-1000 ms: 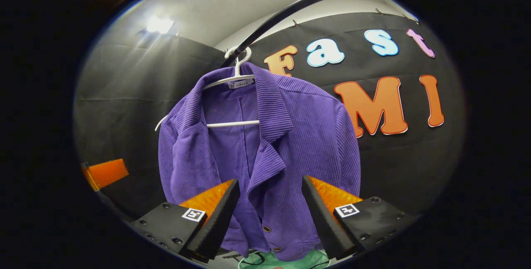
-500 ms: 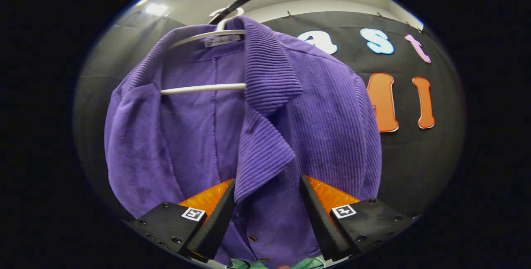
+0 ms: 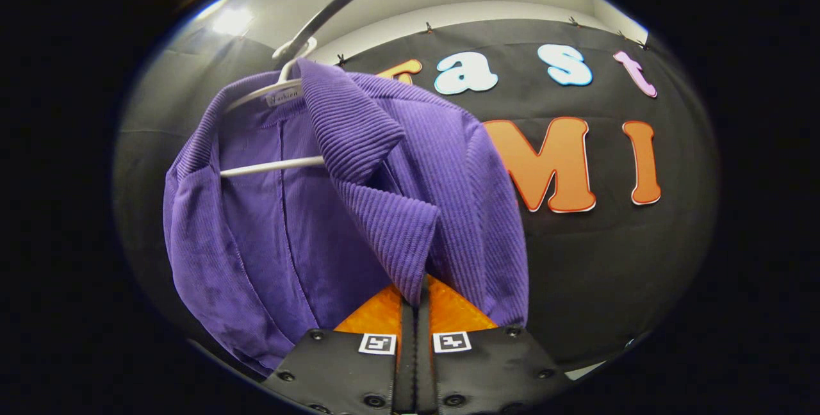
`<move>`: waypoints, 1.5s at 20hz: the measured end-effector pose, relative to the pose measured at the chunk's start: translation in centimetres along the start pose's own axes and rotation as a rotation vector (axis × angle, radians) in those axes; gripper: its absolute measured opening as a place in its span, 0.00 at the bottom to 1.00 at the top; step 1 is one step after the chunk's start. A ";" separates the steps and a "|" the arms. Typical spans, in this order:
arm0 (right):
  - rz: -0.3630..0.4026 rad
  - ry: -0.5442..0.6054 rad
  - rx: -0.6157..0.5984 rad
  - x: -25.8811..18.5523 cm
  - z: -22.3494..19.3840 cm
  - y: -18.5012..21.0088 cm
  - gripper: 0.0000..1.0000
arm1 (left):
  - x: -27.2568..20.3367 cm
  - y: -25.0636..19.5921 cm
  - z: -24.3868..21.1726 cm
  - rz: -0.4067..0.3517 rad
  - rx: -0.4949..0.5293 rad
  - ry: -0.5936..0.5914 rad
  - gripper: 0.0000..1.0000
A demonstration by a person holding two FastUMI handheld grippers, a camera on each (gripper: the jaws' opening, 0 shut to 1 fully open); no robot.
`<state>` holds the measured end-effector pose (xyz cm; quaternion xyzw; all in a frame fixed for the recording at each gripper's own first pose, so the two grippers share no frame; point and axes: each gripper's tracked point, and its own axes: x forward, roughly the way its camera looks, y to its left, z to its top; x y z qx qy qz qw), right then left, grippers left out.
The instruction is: Grasp the clothes on the hanger with both hands and then place them into the laundry hamper below.
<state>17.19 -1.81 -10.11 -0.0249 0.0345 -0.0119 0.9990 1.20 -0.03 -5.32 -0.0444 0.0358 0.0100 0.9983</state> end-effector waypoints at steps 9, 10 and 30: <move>0.060 -0.138 -0.039 -8.0 8.3 -1.0 0.08 | 9.3 -3.2 -2.6 0.002 0.041 -0.036 0.92; 0.068 -0.146 -0.036 -8.5 8.7 -1.0 0.08 | 10.3 -3.4 -3.3 0.010 0.055 -0.031 0.95; 0.005 -0.212 -0.027 -10.4 10.4 -2.9 0.08 | 7.8 2.4 6.3 0.115 0.257 -0.251 0.09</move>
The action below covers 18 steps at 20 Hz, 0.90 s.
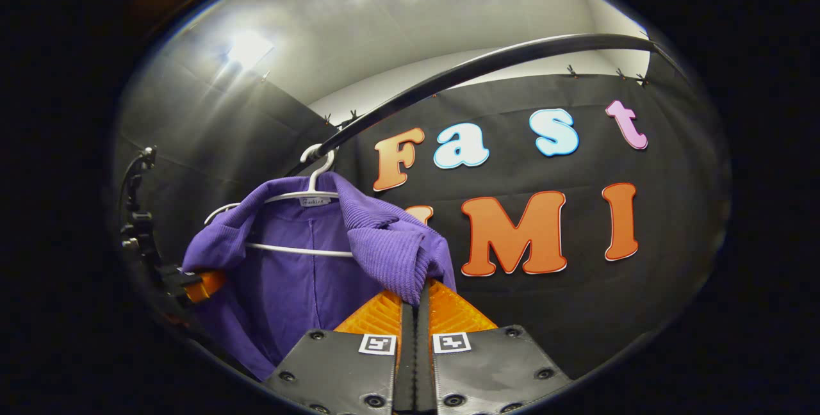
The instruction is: Grasp the clothes on the hanger with both hands and then place them into the laundry hamper below.
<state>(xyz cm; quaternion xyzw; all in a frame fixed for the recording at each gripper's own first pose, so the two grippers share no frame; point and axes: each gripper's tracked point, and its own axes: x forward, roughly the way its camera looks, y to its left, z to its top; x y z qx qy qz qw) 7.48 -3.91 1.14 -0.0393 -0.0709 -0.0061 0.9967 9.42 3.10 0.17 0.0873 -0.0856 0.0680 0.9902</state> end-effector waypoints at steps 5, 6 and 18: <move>-0.055 -0.044 -0.033 0.0 1.9 -1.6 0.08 | -0.2 3.0 6.2 0.032 0.009 -0.067 0.08; -0.068 -0.053 -0.038 -0.1 2.2 -1.9 0.08 | -0.2 3.6 7.2 0.039 0.012 -0.078 0.08; -0.213 -0.149 -0.099 0.6 5.7 -5.0 0.08 | 1.6 5.9 15.2 0.054 0.018 -0.205 0.08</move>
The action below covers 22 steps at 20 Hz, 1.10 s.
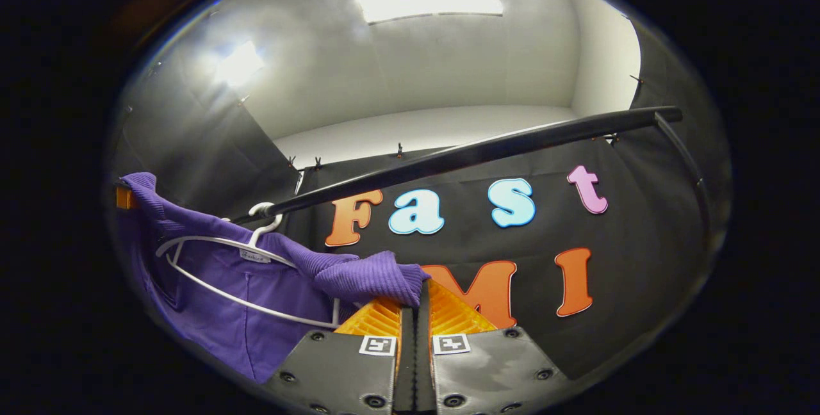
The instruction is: Grasp the clothes on the hanger with both hands and then place them into the laundry hamper below.
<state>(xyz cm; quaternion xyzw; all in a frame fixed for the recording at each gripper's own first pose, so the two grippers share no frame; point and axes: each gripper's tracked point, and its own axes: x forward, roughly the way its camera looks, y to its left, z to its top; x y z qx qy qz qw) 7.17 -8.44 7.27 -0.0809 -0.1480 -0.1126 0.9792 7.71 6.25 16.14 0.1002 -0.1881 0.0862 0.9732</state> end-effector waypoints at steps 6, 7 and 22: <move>-0.079 0.018 0.115 2.9 -2.5 -2.0 0.07 | 5.4 2.9 -4.1 0.044 -0.057 0.032 0.08; -0.081 0.029 0.126 3.2 -3.0 -1.9 0.07 | 6.0 3.0 -5.8 0.048 -0.095 0.063 0.08; -0.051 0.044 0.067 5.5 -5.0 -0.2 0.07 | 6.8 3.2 -21.8 0.078 -0.246 0.346 0.08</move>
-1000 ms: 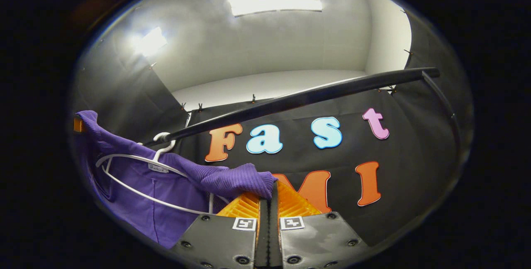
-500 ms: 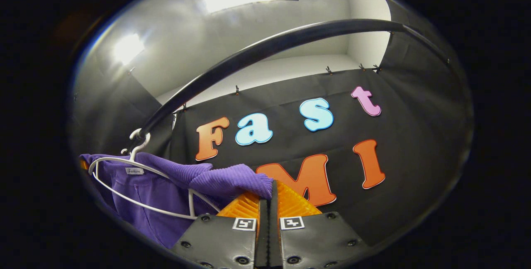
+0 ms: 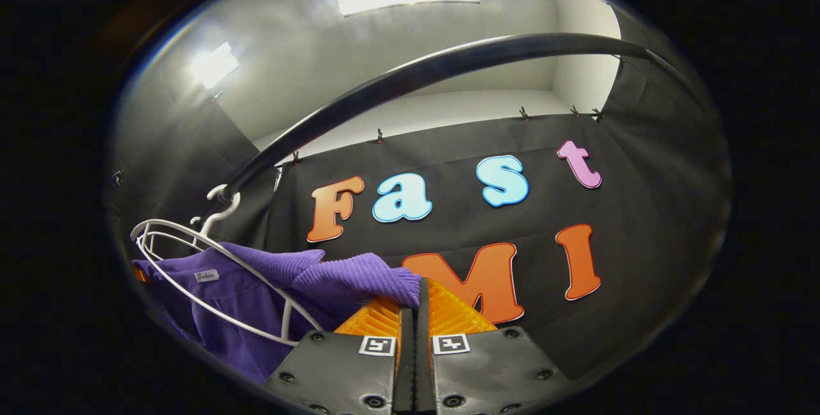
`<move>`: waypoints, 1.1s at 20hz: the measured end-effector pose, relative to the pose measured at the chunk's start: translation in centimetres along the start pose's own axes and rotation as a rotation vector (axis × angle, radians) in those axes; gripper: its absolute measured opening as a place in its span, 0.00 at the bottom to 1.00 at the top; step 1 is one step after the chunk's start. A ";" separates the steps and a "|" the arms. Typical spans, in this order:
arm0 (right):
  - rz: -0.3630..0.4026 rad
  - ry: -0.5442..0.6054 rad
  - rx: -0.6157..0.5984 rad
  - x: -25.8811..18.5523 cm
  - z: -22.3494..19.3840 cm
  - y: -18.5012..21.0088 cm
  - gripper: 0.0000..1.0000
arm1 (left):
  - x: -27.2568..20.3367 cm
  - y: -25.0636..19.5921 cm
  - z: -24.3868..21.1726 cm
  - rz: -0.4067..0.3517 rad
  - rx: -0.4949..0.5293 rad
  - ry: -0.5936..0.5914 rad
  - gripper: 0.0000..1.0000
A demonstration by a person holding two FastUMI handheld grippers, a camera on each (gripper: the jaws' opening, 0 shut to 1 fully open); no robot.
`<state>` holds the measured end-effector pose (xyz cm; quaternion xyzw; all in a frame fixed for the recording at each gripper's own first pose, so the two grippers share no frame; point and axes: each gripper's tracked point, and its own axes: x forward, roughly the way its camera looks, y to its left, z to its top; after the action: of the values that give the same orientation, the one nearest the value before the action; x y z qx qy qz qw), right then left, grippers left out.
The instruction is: Grasp the clothes on the hanger with both hands and then place them into the laundry hamper below.
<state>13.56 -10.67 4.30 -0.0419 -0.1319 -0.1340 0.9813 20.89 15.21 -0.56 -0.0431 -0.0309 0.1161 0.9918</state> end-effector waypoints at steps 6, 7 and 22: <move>-0.043 0.020 -0.045 2.3 -1.6 -1.1 0.07 | -0.8 -0.2 -3.6 -0.005 -0.008 0.069 0.08; -0.053 0.024 -0.043 2.5 -1.8 -1.3 0.08 | -0.7 -0.2 -4.0 -0.006 -0.008 0.076 0.08; -0.130 0.074 -0.098 -0.2 -6.6 -7.5 0.07 | -9.0 -1.7 -8.3 -0.061 0.171 0.155 0.08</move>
<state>13.00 -18.59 -1.73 -0.0763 -0.0913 -0.2054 0.9714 13.16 10.79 -9.12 0.0338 0.0548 0.0845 0.9943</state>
